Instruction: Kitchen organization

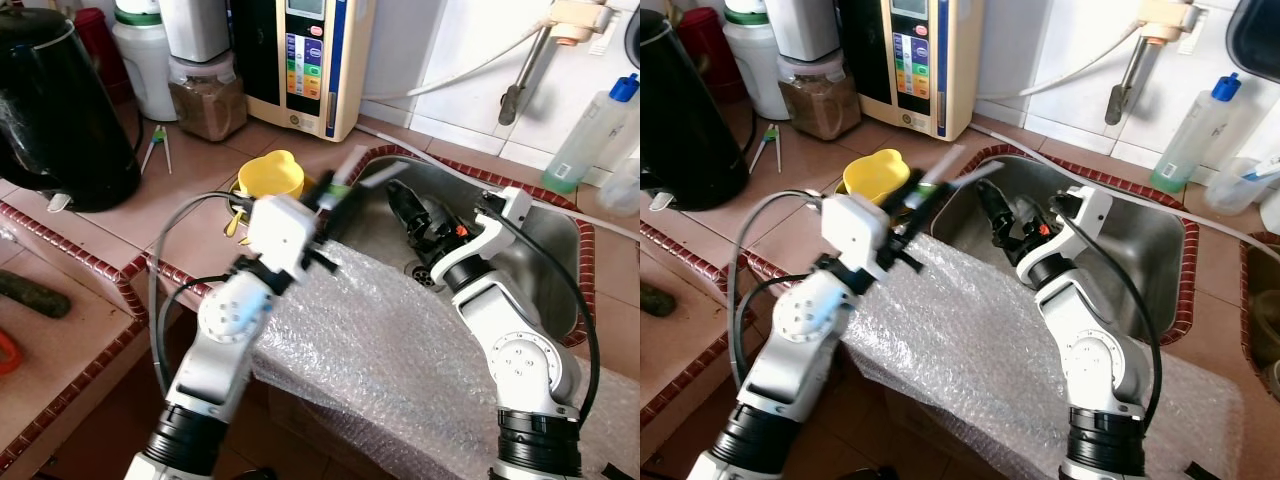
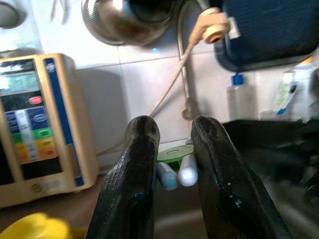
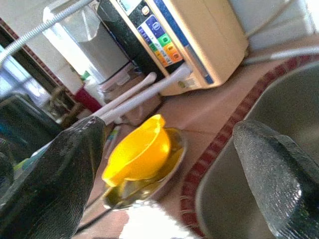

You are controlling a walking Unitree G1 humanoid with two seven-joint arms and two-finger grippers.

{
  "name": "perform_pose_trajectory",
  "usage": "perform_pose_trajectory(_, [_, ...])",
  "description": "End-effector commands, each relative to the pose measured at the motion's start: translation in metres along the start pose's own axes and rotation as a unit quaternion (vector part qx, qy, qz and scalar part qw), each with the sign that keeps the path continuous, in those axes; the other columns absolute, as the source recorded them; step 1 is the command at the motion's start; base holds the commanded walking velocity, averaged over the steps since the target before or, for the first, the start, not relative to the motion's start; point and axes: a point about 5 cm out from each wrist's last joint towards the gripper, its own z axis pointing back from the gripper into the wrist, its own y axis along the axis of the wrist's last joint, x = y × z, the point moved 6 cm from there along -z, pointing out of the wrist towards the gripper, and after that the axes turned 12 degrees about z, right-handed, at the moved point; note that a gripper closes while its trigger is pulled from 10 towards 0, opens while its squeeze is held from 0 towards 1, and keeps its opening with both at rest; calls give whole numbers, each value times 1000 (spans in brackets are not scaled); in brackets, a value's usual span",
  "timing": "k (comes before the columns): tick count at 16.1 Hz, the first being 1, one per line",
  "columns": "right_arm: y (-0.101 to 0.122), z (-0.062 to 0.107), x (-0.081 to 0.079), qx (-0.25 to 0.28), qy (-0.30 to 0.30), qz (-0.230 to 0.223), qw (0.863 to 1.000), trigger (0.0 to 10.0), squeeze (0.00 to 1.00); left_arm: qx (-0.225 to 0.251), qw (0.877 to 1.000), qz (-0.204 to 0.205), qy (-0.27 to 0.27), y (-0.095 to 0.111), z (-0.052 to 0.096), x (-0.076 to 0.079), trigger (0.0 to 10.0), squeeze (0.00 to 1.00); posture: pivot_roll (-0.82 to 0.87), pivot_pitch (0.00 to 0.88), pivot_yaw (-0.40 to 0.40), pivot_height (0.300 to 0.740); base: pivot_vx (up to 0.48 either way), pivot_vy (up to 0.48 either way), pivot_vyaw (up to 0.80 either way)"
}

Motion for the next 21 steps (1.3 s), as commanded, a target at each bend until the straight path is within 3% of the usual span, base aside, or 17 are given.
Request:
perform_pose_trajectory(1, [3, -2, -1, 2, 2, -34, 999, 10000, 0, 1, 1000, 7, -20, 1, -2, 10, 0, 0, -85, 56, -46, 740, 0, 0, 0])
perform_pose_trajectory(4, [4, -5, -8, 3, 14, -82, 997, 10000, 0, 2, 999, 14, -40, -1, -3, 22, 0, 0, -91, 56, -41, 740, 0, 0, 0])
perform_pose_trajectory(9, [19, -13, -5, 24, 14, -121, 992, 10000, 0, -6, 999, 14, -47, -5, -3, 24, 0, 0, -92, 55, -40, 740, 0, 0, 0])
perform_pose_trajectory(12, [17, -9, -5, 13, 20, -118, 993, 10000, 0, -12, 999, 4, -35, -9, -3, 18, 0, 0, -93, 58, -41, 740, 0, 0, 0])
perform_pose_trajectory(16, [12, 4, 16, -4, -11, -77, 997, 10000, 0, -5, 1000, -10, 29, -5, -5, -10, 0, 0, -99, 55, -36, 740, 0, 0, 0])
perform_pose_trajectory(18, [17, 10, 27, -2, -28, -65, 997, 10000, 0, -2, 1000, -11, 28, -4, -6, -10, 0, 0, -104, 52, -29, 740, 0, 0, 0])
perform_pose_trajectory(21, [24, 4, 19, -8, 9, -70, 998, 10000, 0, -17, 1000, -11, -9, -14, -7, 5, 0, 0, -106, 45, -22, 740, 0, 0, 0])
